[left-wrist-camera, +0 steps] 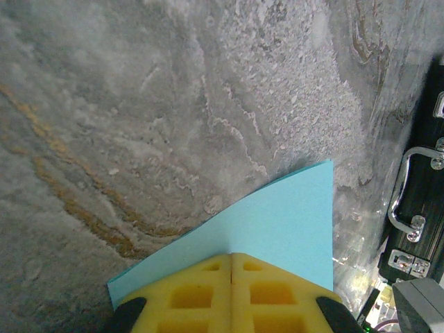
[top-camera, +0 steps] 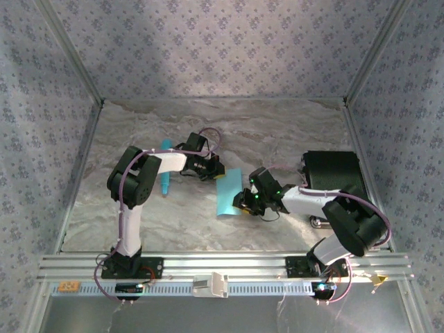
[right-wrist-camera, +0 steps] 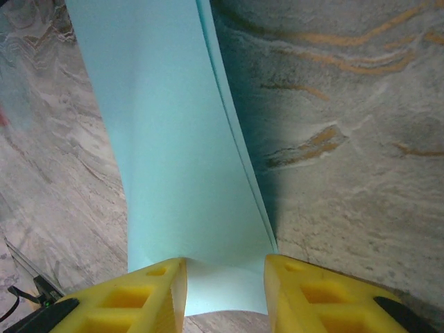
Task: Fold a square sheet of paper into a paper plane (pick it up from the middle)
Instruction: Fold the triangle a second time at the center of the table.
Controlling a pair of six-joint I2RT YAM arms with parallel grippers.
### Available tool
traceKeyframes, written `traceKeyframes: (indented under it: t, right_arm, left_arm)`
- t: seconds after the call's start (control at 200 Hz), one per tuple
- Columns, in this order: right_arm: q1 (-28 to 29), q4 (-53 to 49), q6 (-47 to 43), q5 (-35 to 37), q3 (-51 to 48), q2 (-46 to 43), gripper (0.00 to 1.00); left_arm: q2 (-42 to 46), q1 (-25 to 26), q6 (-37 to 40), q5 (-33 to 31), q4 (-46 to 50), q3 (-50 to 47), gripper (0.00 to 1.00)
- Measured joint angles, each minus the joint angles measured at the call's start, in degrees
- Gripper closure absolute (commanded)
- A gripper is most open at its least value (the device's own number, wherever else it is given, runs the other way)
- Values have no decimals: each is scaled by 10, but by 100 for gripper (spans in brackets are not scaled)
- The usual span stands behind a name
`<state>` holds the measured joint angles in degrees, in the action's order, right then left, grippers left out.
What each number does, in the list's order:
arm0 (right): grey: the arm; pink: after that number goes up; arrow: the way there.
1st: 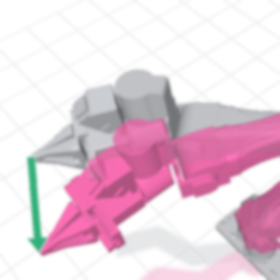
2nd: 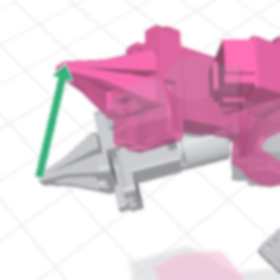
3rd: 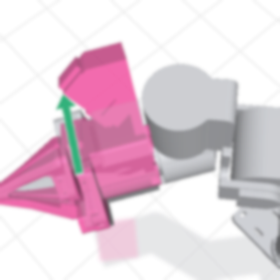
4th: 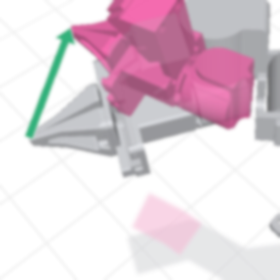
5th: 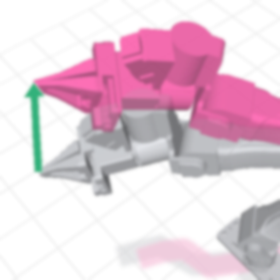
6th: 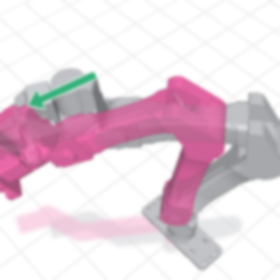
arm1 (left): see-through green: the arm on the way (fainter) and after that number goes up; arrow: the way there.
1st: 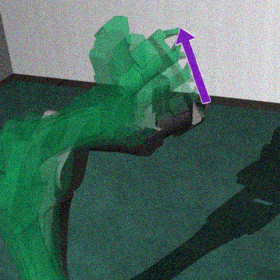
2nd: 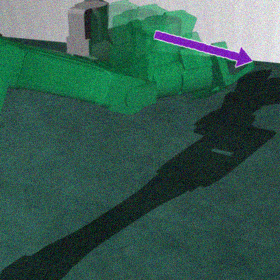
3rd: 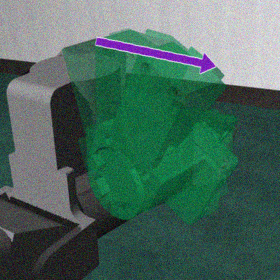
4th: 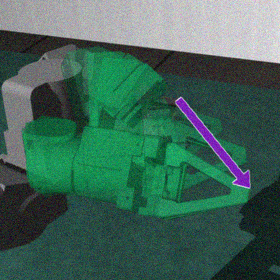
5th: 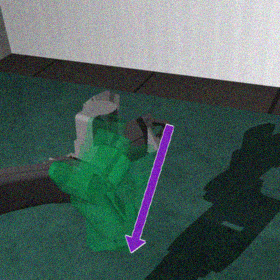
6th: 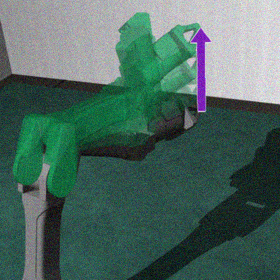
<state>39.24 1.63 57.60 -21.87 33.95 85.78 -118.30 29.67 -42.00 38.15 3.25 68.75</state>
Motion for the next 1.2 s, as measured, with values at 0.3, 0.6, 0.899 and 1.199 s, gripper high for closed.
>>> traceKeyframes:
  t: [0.3, 0.6, 0.899, 1.199]
  right_arm:
    - [3, -14, 0, 0, 1, -47, 65]
    - [7, -29, 0, 6, 9, -59, 62]
    - [68, 14, 52, 7, 1, -44, 54]
    - [100, 109, 138, 22, -42, -5, 52]
  left_arm:
    - [0, 0, 1, 0, 2, 1, 100]
    - [-1, 0, 2, 0, 3, 2, 100]
    - [-1, 0, 2, 0, 4, 2, 100]
    - [-1, 0, 2, 0, 4, 2, 100]
